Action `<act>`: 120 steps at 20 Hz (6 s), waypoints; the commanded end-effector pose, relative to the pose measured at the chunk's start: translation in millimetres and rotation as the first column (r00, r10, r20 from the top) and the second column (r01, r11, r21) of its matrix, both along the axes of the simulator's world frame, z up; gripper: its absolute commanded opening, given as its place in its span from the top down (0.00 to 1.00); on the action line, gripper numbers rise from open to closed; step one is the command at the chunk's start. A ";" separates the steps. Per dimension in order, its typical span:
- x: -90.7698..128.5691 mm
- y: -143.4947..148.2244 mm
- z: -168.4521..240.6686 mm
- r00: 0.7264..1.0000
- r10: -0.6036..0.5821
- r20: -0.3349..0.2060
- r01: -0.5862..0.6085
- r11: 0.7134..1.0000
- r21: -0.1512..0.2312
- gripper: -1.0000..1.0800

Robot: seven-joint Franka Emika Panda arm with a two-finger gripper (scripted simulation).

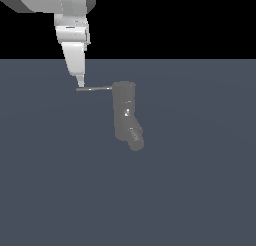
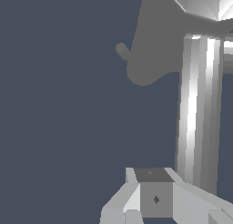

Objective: Turn on the faucet by rotating a designated handle.

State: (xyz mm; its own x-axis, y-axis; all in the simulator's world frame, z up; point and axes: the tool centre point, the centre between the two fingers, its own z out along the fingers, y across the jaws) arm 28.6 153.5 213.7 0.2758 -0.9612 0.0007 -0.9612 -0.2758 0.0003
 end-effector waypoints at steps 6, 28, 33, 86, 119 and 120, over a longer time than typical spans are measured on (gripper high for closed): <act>17.7 -4.5 -11.7 0.998 -0.062 0.000 0.062 0.998 0.000 1.00; -21.7 -14.9 -12.6 0.998 -0.067 0.000 0.067 0.998 0.000 1.00; -35.7 -18.3 -12.6 0.998 -0.067 0.000 0.067 0.998 0.000 1.00; -130.2 -130.5 -12.5 0.998 -0.060 0.001 0.060 0.998 0.002 1.00; -65.0 -237.1 -12.5 0.999 -0.051 -0.001 0.051 0.999 0.001 1.00; -62.1 -239.3 -12.5 0.999 -0.052 -0.001 0.052 0.999 0.001 1.00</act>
State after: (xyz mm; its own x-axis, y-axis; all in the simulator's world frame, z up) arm -39.3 -78.0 201.2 0.2335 -0.9723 -0.0022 -0.9723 -0.2335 0.0041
